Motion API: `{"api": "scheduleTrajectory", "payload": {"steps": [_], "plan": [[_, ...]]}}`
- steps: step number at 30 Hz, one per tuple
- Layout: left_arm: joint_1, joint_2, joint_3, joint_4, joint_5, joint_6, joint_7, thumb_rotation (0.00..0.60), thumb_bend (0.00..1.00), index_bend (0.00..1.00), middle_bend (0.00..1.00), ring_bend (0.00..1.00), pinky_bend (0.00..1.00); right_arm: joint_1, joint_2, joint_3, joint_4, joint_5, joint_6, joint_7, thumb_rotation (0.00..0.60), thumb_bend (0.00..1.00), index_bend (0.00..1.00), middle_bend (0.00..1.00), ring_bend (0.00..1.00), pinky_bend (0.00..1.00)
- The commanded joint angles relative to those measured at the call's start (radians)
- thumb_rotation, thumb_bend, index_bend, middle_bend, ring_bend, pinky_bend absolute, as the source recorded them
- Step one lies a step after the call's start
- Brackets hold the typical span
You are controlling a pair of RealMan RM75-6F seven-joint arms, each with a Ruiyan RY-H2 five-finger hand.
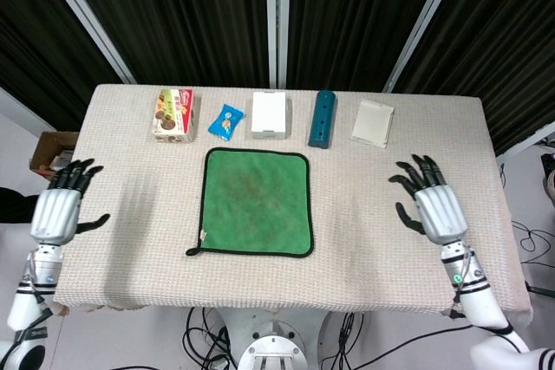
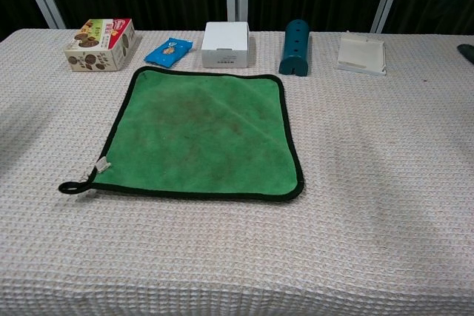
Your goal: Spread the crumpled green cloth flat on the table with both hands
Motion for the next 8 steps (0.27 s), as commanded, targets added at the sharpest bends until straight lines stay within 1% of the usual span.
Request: {"api": "scheduleTrajectory", "payload": {"steps": [1, 2, 4, 8], "plan": [[0.053, 0.065, 0.003, -0.053, -0.022, 0.022, 0.007, 0.600, 0.11, 0.19, 0.12, 0.08, 0.16, -0.087, 0.071, -0.020, 0.000, 0.008, 0.060, 0.142, 0.600, 0.36, 0.30, 0.15, 0.00, 0.02], [0.072, 0.081, 0.012, -0.069, -0.016, 0.039, -0.005, 0.600, 0.11, 0.19, 0.12, 0.08, 0.16, -0.112, 0.089, -0.032, 0.005, -0.004, 0.081, 0.186, 0.600, 0.35, 0.30, 0.15, 0.00, 0.02], [0.100, 0.099, 0.025, -0.089, 0.000, 0.067, -0.015, 0.600, 0.11, 0.19, 0.12, 0.08, 0.16, -0.146, 0.106, -0.048, 0.019, -0.026, 0.113, 0.233, 0.600, 0.35, 0.30, 0.15, 0.00, 0.02], [0.173, 0.114, 0.065, -0.131, 0.056, 0.153, -0.033, 0.600, 0.11, 0.19, 0.12, 0.08, 0.16, -0.222, 0.111, -0.083, 0.063, -0.078, 0.193, 0.311, 0.600, 0.35, 0.30, 0.15, 0.00, 0.02]]}}
